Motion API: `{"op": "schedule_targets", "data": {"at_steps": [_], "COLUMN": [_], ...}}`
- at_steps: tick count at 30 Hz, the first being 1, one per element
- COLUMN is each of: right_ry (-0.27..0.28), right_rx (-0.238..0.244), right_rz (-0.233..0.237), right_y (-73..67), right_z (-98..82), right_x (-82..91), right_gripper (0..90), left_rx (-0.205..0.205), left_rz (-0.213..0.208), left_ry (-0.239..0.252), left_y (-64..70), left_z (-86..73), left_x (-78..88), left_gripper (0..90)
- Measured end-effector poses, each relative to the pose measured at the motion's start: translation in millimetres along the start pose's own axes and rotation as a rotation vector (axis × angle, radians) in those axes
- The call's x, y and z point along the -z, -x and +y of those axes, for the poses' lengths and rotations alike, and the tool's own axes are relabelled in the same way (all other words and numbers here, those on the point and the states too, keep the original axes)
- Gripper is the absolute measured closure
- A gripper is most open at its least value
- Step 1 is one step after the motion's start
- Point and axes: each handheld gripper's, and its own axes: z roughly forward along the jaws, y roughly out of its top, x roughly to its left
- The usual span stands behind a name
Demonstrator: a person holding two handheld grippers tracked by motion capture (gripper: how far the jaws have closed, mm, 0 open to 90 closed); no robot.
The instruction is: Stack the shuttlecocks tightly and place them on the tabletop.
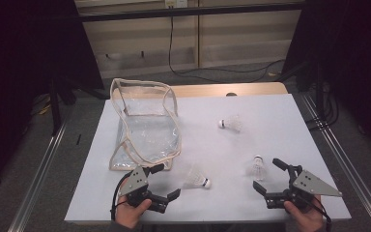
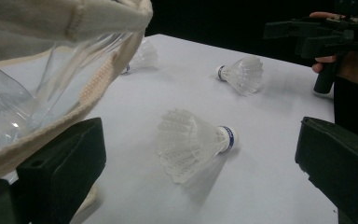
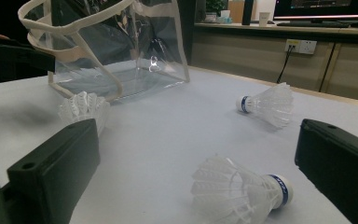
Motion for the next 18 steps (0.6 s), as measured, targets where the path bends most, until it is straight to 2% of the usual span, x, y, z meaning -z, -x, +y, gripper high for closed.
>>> {"op": "schedule_targets", "data": {"at_steps": [15, 18], "right_ry": [0.004, 0.004], "right_rx": [0.001, 0.001], "right_rz": [-0.004, -0.004], "right_y": [0.0, 0.0], "right_z": [0.4, 0.4], "right_x": [-0.1, -0.1], "right_gripper": [0.0, 0.0], "left_rx": [-0.002, 0.012], "left_rz": [-0.019, -0.018], "left_ry": [-0.02, -0.026], "left_y": [6.7, 8.0], "left_z": [1.7, 2.1], "left_x": [-11.6, -13.9], "left_gripper": [1.7, 1.9]}}
